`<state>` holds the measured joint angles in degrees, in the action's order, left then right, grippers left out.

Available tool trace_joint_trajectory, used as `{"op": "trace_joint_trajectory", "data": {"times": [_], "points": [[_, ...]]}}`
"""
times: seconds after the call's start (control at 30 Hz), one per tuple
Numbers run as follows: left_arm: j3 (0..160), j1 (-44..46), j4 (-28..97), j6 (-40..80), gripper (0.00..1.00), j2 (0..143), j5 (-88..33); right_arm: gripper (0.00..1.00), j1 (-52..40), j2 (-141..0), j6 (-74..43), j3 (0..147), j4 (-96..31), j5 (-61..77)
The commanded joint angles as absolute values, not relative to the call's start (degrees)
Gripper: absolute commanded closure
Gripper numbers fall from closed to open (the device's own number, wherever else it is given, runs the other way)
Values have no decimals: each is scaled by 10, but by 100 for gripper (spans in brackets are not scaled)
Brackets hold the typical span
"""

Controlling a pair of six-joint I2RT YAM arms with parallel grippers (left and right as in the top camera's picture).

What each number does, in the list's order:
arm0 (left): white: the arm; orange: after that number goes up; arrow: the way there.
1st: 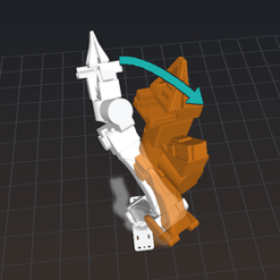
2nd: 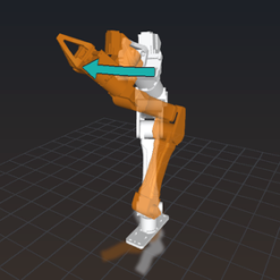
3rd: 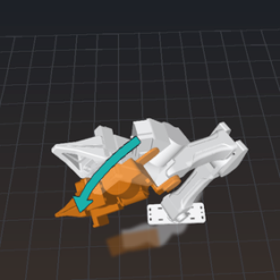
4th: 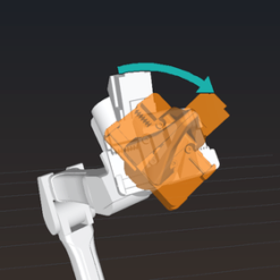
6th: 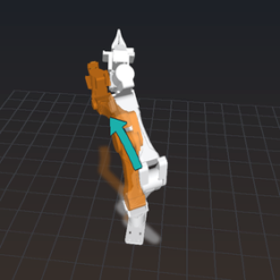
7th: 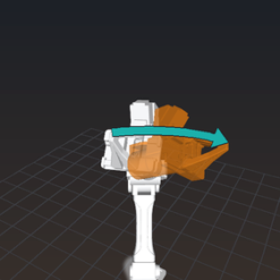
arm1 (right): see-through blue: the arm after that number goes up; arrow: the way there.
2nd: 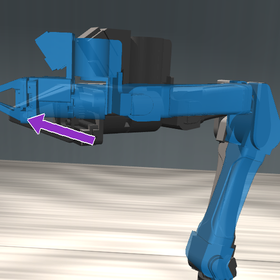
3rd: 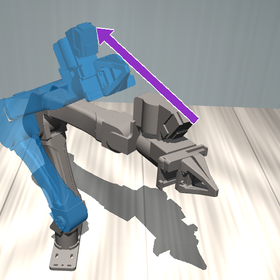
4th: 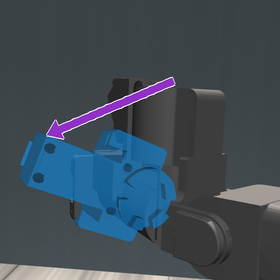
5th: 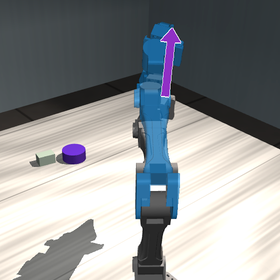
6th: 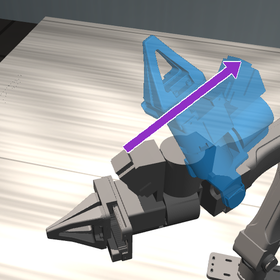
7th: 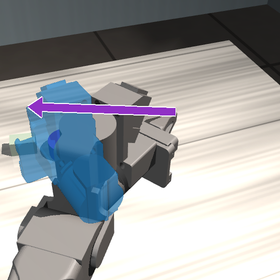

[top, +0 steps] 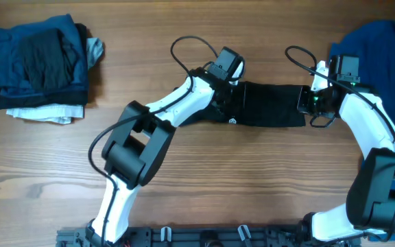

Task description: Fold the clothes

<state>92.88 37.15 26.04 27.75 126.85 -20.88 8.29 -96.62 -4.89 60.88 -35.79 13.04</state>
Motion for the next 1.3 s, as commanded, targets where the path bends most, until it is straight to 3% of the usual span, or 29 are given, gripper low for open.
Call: {"op": "trace_joint_trajectory", "data": {"times": [0.0,0.33,0.67,0.97,1.27], "points": [[951,377,234,281,96,1221,-150,96,81,-956,-47,615,-358,136],[951,379,210,303,93,1300,-132,96,81,-956,-47,615,-359,136],[952,385,188,303,96,1346,-154,96,82,-956,-47,615,-357,147],[984,350,188,303,96,1206,-130,96,83,-932,-46,670,-374,148],[984,244,313,283,95,1044,-31,96,84,-896,-45,714,-405,125]]}}
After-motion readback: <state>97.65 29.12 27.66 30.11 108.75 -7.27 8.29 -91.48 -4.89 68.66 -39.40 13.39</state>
